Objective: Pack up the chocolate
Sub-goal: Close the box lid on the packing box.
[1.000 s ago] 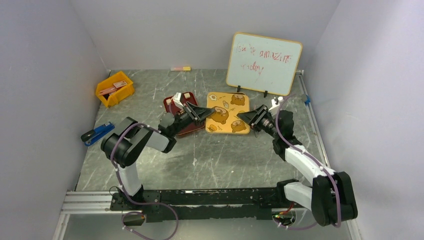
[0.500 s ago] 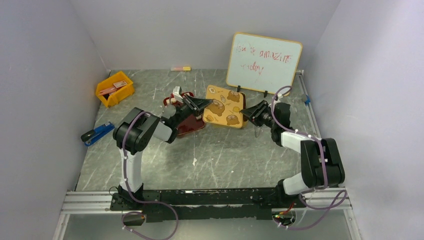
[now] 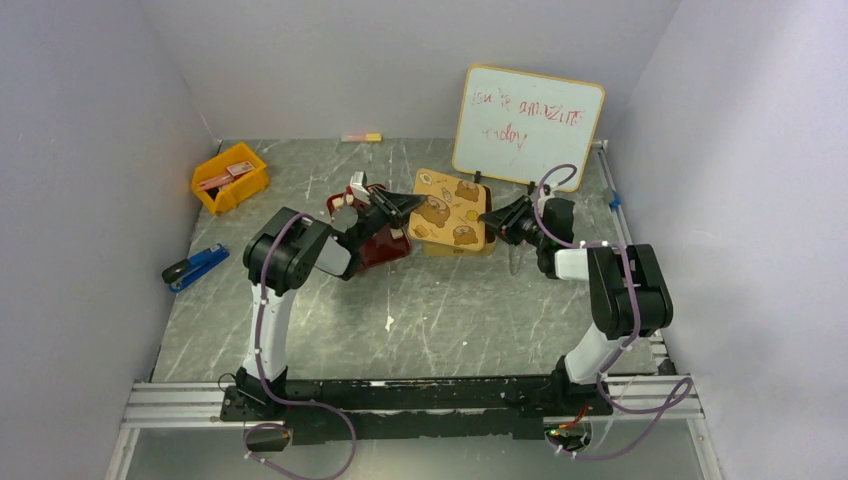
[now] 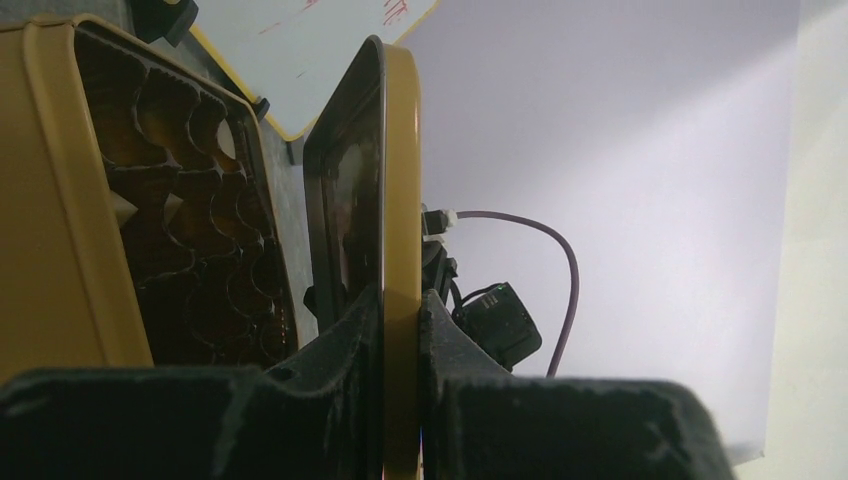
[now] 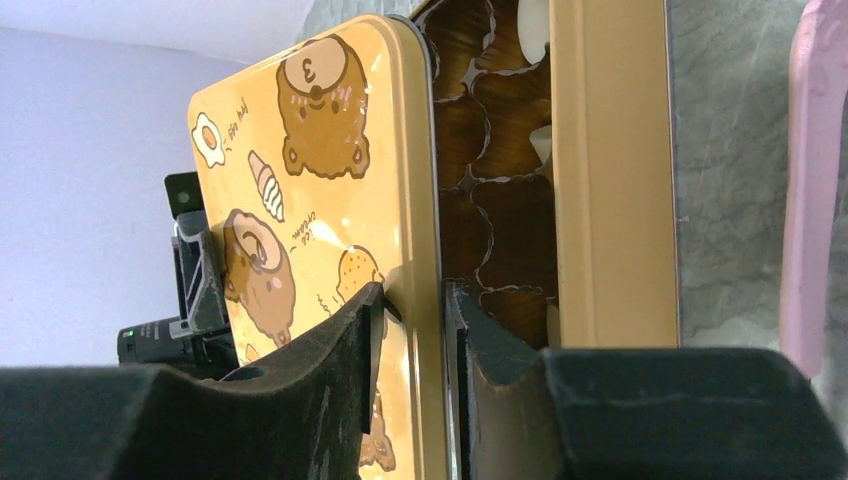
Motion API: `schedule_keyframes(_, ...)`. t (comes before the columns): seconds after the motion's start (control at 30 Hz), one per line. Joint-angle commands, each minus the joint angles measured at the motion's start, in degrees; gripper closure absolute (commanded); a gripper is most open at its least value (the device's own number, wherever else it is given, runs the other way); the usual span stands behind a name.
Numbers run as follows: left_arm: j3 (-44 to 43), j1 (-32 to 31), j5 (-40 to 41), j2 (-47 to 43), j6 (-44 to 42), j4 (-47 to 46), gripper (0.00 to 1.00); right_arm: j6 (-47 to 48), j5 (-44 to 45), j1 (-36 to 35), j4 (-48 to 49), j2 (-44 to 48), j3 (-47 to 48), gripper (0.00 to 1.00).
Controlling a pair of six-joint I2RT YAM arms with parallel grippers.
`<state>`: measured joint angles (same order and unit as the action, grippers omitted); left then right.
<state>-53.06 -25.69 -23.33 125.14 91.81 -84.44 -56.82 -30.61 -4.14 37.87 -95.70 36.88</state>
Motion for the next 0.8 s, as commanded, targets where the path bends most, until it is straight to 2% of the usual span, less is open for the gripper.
schedule_keyframes(0.0, -1.7, -0.1, -1.3, 0.3, 1.7, -20.8, 0.95, -1.0, -2.0, 0.3, 6.0, -1.2, 2.0, 0.66)
schedule_keyframes(0.23, -1.6, -0.7, -0.2, 0.7, 2.5, -20.8, 0.95, -3.2, -3.5, 0.5, 9.7, -2.4, 1.8, 0.69)
schedule_keyframes(0.43, -2.5, -1.4, -0.2, 1.9, 2.8, -20.8, 0.95, -5.5, -4.6, 0.9, 12.8, -3.5, 1.9, 0.84)
schedule_keyframes(0.53, -3.3, -1.5, -1.3, 2.5, 3.2, -20.8, 0.95, -6.2, -5.0, 1.3, 14.3, -4.0, 2.0, 0.89)
schedule_keyframes(0.77, -2.1, -1.4, -2.7, 4.0, 2.7, -20.8, 0.72, -6.7, -5.9, 2.5, 15.9, -5.2, 2.4, 0.95)
